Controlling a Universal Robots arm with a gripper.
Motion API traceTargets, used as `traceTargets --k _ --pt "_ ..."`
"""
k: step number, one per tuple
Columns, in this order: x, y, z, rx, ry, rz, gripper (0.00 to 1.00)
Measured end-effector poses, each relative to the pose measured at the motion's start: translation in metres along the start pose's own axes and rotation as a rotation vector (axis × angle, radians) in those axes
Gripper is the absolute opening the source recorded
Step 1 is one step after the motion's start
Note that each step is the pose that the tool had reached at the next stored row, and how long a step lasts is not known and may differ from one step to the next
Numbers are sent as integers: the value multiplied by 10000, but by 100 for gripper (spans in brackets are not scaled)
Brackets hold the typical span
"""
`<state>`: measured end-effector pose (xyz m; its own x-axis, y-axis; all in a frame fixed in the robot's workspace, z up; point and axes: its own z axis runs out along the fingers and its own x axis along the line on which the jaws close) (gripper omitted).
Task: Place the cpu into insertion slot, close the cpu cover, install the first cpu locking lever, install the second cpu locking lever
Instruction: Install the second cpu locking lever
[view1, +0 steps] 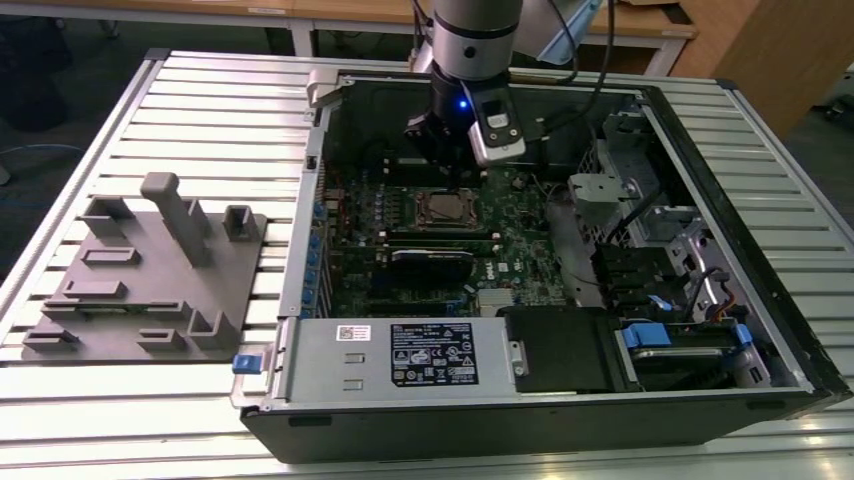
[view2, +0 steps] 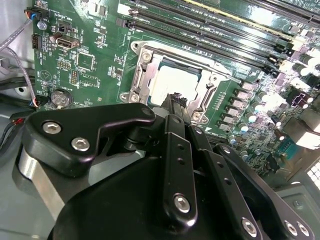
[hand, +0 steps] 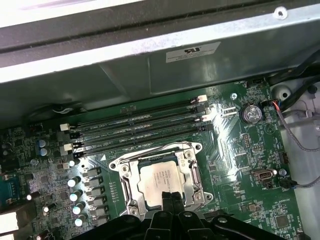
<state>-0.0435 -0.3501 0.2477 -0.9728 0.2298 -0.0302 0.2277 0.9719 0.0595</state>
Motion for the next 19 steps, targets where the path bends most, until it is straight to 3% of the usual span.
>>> traceTargets --k 9,19 --pt "-2 0 -2 0 4 -68 11" --pt "-4 -10 11 -26 55 -924 11"
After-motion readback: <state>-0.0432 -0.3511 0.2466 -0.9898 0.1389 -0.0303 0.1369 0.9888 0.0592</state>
